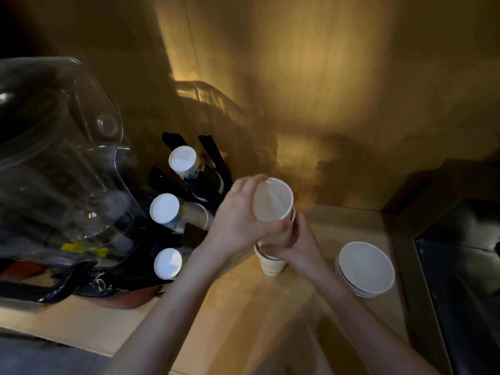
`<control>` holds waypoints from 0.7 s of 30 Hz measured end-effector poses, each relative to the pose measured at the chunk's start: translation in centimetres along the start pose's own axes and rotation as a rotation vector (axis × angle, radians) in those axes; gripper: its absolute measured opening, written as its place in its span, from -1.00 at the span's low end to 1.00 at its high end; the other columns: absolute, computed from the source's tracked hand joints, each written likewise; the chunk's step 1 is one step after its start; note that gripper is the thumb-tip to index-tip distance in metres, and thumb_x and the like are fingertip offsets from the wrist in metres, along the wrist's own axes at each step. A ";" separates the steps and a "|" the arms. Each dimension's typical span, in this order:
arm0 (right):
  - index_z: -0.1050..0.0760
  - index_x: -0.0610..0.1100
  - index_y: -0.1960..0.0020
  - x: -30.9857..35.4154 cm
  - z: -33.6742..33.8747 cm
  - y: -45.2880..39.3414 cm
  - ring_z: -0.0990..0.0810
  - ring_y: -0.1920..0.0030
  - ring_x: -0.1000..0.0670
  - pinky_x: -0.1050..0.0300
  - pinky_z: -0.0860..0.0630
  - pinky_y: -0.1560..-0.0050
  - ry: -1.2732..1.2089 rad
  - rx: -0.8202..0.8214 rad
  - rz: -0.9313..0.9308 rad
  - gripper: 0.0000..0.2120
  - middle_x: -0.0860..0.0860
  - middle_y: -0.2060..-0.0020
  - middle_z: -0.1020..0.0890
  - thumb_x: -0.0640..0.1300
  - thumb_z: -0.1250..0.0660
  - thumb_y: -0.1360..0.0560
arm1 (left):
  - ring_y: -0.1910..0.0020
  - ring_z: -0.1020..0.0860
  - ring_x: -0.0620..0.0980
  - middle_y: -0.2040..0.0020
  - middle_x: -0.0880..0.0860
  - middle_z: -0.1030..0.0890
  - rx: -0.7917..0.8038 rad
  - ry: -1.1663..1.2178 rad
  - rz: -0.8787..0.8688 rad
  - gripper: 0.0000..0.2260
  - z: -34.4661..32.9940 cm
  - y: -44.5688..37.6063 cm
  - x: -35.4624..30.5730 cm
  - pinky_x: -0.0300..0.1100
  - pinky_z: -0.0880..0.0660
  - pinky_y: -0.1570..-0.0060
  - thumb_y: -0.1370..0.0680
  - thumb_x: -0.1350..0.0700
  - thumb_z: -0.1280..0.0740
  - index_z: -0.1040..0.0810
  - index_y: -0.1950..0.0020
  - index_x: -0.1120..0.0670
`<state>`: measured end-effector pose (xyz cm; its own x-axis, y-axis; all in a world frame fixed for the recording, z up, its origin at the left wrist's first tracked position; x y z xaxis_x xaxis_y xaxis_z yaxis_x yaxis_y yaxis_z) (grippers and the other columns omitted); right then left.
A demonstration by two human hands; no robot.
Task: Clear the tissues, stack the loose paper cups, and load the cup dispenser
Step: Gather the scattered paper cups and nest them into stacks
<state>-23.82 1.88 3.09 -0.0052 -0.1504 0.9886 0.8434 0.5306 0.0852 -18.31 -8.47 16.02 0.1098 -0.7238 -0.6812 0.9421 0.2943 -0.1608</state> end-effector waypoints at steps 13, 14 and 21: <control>-0.24 0.12 -0.33 -4.2 0.5 1.4 -0.39 -0.27 0.09 0.17 -0.39 -0.23 0.221 -0.012 -0.017 -0.09 0.19 -0.23 -0.41 0.13 -0.49 -0.03 | -0.36 -0.32 0.02 -0.41 0.02 -0.33 0.180 -0.062 0.115 -0.12 -9.8 1.6 6.9 -0.14 -0.31 -0.26 -0.24 -0.08 -0.53 -0.17 -0.44 0.02; -0.20 0.05 -0.38 -4.6 0.5 1.5 -0.37 -0.29 0.09 0.14 -0.38 -0.26 0.225 0.001 -0.030 -0.02 0.13 -0.26 -0.40 0.14 -0.49 -0.03 | -0.37 -0.31 0.02 -0.42 0.03 -0.32 0.186 -0.056 0.131 -0.11 -10.1 1.7 7.3 -0.14 -0.30 -0.27 -0.24 -0.08 -0.53 -0.15 -0.45 0.02; -0.23 0.17 -0.24 -5.9 0.3 2.1 -0.45 -0.13 0.28 0.45 -0.40 -0.07 0.124 0.016 -0.086 -0.24 0.30 -0.10 -0.44 -0.16 -0.57 -0.20 | -0.35 -0.30 0.01 -0.40 0.03 -0.30 0.213 -0.069 0.145 -0.11 -11.5 1.7 8.1 -0.12 -0.33 -0.26 -0.24 -0.07 -0.53 -0.17 -0.44 0.06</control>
<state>-22.16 4.14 -2.55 -0.0095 -0.2969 0.9549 0.8341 0.5244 0.1714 -19.50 -6.67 2.08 0.2628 -0.7267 -0.6347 0.9596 0.2651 0.0939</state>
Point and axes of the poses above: each hand's wrist, its own y-axis away from the middle knuckle, its own z-axis out of the back of the hand, x = y × z, the point moved 9 cm from there along -y, towards the middle knuckle
